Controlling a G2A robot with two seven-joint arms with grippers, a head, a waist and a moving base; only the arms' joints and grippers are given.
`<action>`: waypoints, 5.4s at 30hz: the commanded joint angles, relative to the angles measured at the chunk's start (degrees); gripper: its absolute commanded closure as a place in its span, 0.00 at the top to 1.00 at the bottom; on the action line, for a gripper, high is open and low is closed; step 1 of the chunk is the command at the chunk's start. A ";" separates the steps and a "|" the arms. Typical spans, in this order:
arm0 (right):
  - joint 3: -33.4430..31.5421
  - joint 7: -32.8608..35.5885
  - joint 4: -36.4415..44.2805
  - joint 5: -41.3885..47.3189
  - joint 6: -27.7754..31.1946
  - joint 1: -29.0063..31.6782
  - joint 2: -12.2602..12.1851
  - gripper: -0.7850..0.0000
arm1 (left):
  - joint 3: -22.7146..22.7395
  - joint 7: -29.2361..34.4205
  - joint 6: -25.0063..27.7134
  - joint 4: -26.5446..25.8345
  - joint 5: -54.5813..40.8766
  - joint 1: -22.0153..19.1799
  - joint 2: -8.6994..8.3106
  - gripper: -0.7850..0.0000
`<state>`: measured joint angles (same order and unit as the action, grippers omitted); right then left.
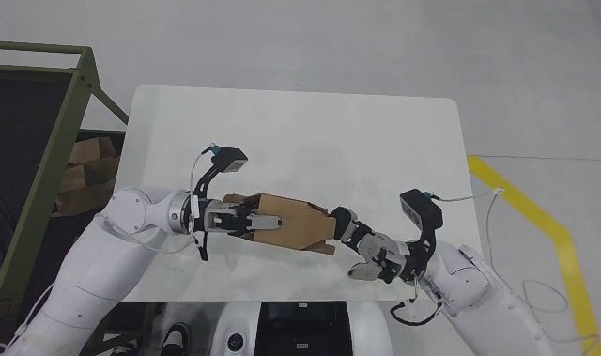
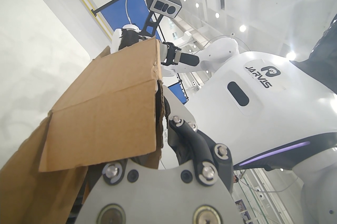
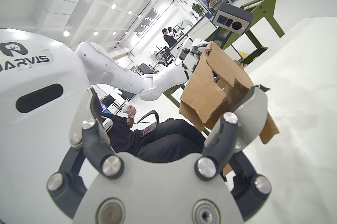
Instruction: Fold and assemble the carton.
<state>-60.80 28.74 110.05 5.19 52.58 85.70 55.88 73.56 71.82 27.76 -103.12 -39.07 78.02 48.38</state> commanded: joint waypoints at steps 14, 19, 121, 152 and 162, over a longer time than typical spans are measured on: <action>1.73 4.18 3.41 1.73 2.43 -2.03 -0.05 1.00 | -1.01 -0.48 -0.82 0.53 1.87 -0.60 0.62 0.00; 3.04 3.00 4.60 -1.21 1.21 -3.57 0.55 1.00 | -1.20 -0.24 -0.89 0.63 2.26 -0.72 0.78 0.00; 7.39 3.38 3.66 -5.24 -9.28 -9.03 3.56 1.00 | 0.36 2.41 -0.96 0.55 3.20 0.00 2.27 0.00; 5.64 3.93 6.20 -9.50 -4.49 -7.11 3.41 1.00 | 2.28 2.81 -0.70 -0.08 2.67 0.89 2.38 0.00; 0.92 2.43 9.90 -16.91 1.85 -2.24 2.38 1.00 | 3.75 2.80 -0.85 -1.64 2.36 1.44 2.30 0.00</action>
<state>-59.17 31.57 119.83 -10.87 53.73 82.97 58.36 77.17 74.66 26.89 -104.59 -36.63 79.42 50.68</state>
